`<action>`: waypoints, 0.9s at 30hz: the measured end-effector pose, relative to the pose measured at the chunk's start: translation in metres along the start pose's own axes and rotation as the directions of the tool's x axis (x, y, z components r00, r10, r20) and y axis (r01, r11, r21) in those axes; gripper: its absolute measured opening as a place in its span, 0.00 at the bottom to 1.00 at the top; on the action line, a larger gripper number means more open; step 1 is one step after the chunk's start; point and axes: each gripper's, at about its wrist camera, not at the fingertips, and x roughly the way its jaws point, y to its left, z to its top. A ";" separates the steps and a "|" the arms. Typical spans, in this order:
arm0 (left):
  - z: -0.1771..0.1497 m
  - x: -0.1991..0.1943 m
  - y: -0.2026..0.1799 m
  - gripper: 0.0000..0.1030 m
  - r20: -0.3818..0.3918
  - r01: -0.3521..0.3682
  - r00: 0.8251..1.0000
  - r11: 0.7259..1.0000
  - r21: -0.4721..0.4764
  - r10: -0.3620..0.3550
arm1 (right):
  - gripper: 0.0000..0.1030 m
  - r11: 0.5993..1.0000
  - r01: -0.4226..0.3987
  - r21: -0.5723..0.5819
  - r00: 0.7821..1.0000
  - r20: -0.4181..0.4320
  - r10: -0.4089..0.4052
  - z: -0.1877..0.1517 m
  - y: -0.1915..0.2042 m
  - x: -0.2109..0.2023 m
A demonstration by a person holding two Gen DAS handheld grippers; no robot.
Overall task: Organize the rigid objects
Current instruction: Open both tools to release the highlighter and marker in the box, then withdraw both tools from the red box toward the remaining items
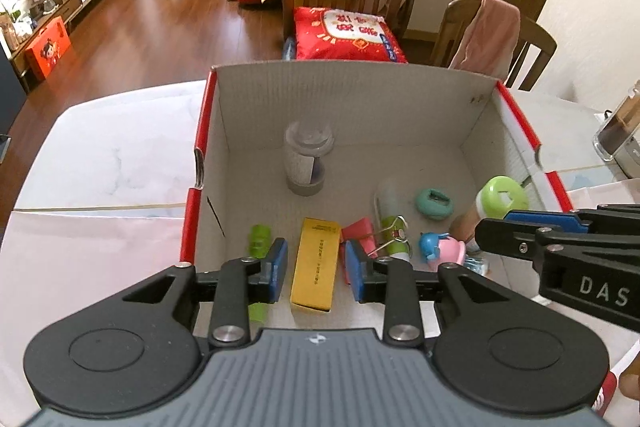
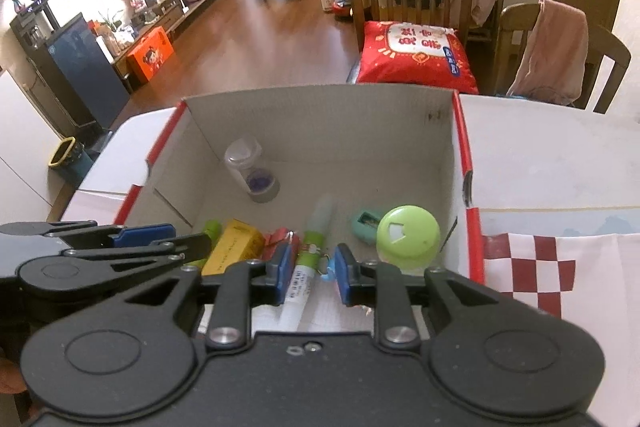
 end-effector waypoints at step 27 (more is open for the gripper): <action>-0.046 -0.108 0.008 0.30 0.141 0.041 0.989 0.999 0.021 -0.044 | 0.56 0.991 -0.082 -0.105 0.988 0.121 0.094 -0.056 0.026 -0.097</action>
